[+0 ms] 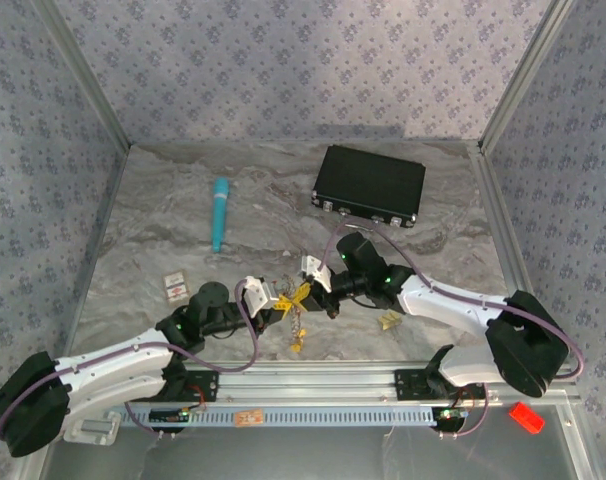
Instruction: Put the keys on the keyring
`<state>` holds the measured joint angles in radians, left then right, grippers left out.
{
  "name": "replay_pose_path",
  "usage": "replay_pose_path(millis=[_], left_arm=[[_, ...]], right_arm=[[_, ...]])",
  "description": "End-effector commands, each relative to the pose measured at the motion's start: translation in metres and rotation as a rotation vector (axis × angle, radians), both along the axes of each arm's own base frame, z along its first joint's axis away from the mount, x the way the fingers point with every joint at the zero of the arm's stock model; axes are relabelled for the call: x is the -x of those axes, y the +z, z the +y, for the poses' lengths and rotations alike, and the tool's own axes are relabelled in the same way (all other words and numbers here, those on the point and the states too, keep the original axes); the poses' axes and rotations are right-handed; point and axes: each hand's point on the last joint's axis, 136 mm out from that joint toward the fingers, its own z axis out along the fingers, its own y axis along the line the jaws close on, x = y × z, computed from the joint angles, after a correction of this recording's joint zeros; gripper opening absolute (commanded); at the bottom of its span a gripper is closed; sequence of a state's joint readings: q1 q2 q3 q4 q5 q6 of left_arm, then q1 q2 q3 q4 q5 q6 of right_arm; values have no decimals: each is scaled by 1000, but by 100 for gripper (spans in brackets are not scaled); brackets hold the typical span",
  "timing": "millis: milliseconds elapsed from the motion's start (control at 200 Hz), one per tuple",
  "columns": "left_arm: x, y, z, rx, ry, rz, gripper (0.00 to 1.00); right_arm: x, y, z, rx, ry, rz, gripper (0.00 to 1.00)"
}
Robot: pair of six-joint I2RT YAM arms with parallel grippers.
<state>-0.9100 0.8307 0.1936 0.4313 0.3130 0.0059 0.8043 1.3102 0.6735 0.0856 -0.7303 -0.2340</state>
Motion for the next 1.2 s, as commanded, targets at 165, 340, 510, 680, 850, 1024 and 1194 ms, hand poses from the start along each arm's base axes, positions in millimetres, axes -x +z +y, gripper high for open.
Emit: replay_pose_path(millis=[165, 340, 510, 680, 850, 1024, 1194], left_arm=[[-6, 18, 2, 21, 37, -27, 18], [-4, 16, 1, -1, 26, -16, 18], [-3, 19, -3, 3, 4, -13, 19], [-1, 19, -6, 4, -20, -8, 20], [2, 18, -9, 0, -43, -2, 12], [5, 18, -8, 2, -57, -10, 0], [6, 20, -9, 30, -65, -28, 0]], right_arm=[[3, 11, -4, 60, 49, -52, 0], [8, 8, -9, 162, 92, -87, 0], [10, 8, -6, 207, 125, -114, 0], [10, 12, 1, 210, 146, -137, 0], [14, 16, 7, 193, 167, -135, 0], [4, 23, 0, 133, 89, -120, 22], [1, 16, -9, 94, 29, -57, 33]])
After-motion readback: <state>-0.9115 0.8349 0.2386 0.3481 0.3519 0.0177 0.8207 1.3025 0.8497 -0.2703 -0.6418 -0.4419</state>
